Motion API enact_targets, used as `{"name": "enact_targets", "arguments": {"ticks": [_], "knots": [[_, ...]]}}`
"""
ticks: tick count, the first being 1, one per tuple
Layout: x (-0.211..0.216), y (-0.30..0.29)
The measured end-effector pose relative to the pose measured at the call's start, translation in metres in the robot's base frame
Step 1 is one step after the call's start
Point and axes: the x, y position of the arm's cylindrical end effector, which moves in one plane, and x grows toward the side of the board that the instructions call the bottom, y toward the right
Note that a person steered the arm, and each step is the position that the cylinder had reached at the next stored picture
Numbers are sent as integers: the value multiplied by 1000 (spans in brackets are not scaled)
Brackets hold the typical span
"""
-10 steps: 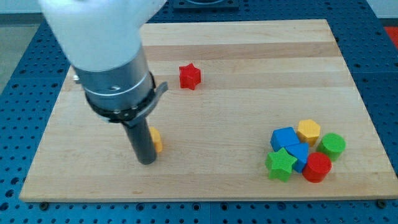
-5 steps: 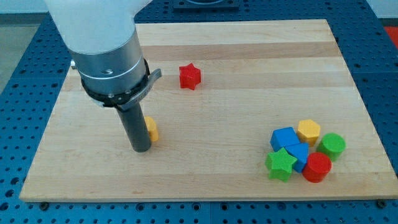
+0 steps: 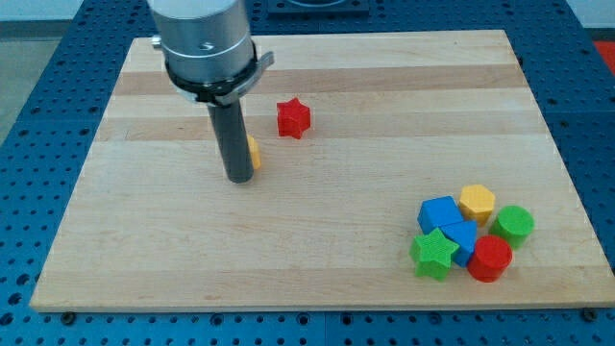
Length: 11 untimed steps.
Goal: Push the yellow heart into the red star
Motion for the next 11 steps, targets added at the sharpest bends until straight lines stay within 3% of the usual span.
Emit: {"name": "enact_targets", "arguments": {"ticks": [2, 5, 6, 8, 10, 11], "knots": [[-5, 4], [-23, 65], [-10, 47], [-42, 0], [-49, -42], [-56, -31]]}}
